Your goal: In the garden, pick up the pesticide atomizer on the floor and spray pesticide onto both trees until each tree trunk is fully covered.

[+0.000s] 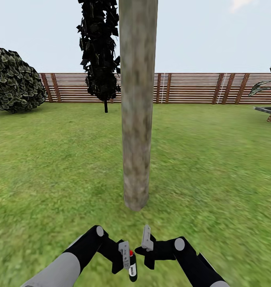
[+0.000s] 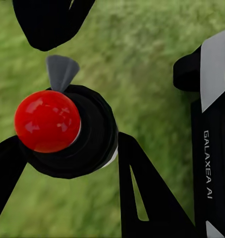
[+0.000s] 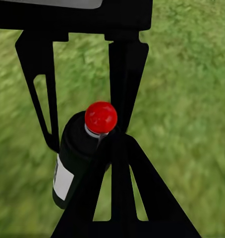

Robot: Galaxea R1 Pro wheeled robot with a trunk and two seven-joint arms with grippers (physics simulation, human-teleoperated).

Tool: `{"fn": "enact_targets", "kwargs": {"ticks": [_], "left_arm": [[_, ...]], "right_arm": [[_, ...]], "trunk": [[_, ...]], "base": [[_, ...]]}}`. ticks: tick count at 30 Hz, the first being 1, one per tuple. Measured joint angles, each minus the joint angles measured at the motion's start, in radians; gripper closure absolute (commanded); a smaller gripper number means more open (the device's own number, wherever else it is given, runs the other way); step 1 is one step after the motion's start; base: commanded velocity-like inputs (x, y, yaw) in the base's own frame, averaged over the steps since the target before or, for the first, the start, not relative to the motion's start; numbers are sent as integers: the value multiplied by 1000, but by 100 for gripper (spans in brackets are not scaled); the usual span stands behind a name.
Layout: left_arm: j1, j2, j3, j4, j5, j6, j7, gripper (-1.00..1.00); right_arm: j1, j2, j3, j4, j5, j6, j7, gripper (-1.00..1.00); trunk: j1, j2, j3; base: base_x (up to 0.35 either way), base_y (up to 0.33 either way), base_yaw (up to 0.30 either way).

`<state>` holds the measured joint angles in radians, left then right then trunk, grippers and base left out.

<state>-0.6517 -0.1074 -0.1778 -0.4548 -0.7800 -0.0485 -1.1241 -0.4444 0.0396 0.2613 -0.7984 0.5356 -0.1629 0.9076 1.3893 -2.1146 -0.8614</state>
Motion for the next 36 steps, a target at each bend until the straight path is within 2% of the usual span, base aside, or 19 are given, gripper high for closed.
{"fn": "enact_targets", "kwargs": {"ticks": [17,25,28,31,32,36], "left_arm": [[-2,-15,-1,-1,2,-1,-1,100],[-1,1,-2,2,-3,0,-1,100],[0,24,-3,2,-11,-1,0,100],[2,58,-3,3,-22,-1,0,100],[3,82,-4,3,-27,-1,0,100],[6,124,-1,4,-30,-1,-1,100]], "right_arm": [[0,0,-1,0,0,0,0,100],[0,0,-1,0,0,0,0,100],[0,0,-2,0,0,0,0,100],[0,0,-3,0,0,0,0,100],[0,-1,-4,0,0,0,0,100],[0,-3,-4,0,1,0,0,100]], "trunk": [[0,0,0],[0,0,0],[0,0,0],[0,0,0],[0,0,0],[0,0,0]], "base": [[0,0,0],[0,0,0],[0,0,0],[0,0,0],[0,0,0],[0,0,0]]}}
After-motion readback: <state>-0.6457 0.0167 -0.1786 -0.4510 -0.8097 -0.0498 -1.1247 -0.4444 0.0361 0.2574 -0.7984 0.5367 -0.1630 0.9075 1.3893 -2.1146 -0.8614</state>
